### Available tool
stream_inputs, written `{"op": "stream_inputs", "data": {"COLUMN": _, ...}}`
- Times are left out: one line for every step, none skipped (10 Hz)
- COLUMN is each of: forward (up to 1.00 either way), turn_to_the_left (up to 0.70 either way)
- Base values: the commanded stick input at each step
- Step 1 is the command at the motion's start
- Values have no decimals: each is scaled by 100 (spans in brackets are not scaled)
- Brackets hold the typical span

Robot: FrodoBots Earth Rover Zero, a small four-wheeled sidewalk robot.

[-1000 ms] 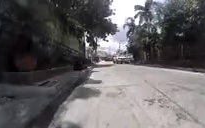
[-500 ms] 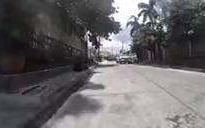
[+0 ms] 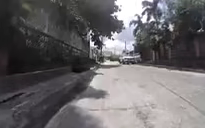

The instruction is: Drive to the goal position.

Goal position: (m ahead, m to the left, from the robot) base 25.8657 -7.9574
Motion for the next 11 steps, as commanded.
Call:
{"op": "stream_inputs", "data": {"forward": 100, "turn_to_the_left": -2}}
{"op": "stream_inputs", "data": {"forward": 100, "turn_to_the_left": 0}}
{"op": "stream_inputs", "data": {"forward": 100, "turn_to_the_left": 0}}
{"op": "stream_inputs", "data": {"forward": 100, "turn_to_the_left": 0}}
{"op": "stream_inputs", "data": {"forward": 100, "turn_to_the_left": 0}}
{"op": "stream_inputs", "data": {"forward": 100, "turn_to_the_left": 0}}
{"op": "stream_inputs", "data": {"forward": 100, "turn_to_the_left": 0}}
{"op": "stream_inputs", "data": {"forward": 100, "turn_to_the_left": -1}}
{"op": "stream_inputs", "data": {"forward": 100, "turn_to_the_left": -15}}
{"op": "stream_inputs", "data": {"forward": 100, "turn_to_the_left": -28}}
{"op": "stream_inputs", "data": {"forward": 100, "turn_to_the_left": -36}}
